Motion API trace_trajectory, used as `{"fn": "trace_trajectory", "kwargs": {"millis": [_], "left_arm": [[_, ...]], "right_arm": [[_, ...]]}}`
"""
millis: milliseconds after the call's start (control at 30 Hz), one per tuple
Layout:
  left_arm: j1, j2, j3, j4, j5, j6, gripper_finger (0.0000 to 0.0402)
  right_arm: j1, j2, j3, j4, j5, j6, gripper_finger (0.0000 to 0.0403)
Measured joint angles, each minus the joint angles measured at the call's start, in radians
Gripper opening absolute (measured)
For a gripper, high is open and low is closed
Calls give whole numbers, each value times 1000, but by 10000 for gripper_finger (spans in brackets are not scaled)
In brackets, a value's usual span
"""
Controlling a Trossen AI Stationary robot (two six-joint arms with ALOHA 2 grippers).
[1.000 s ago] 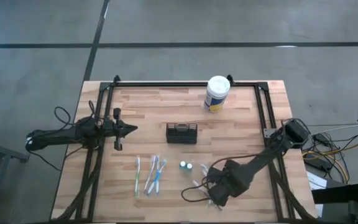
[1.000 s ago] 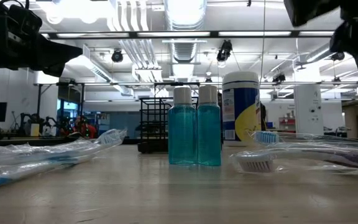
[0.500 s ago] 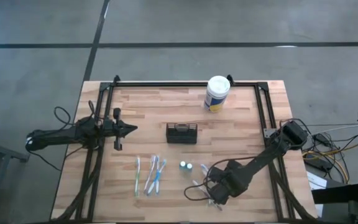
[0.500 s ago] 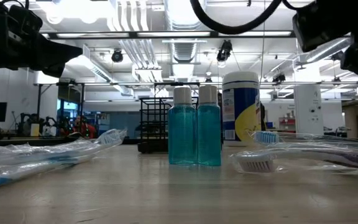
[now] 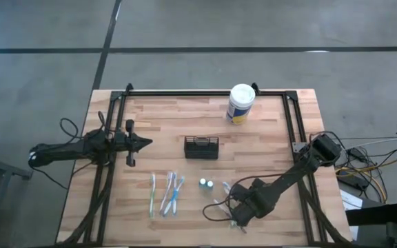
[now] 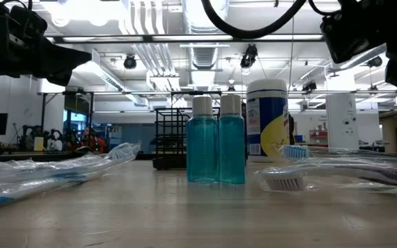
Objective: Pick & Place toothbrushing station
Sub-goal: Put the blue toothbrush into the black wire organizer
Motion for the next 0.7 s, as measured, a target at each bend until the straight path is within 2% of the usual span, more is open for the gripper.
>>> {"fn": "trace_trajectory", "kwargs": {"millis": [200, 433, 700], "left_arm": [[0, 0, 6, -16, 0, 5, 5], [0, 0, 32, -19, 0, 13, 5], [0, 0, 38, -20, 0, 13, 5]], "right_arm": [[1, 0, -13, 10, 2, 35, 208], [1, 0, -56, 120, 1, 36, 208], [1, 0, -106, 128, 1, 34, 208]]}}
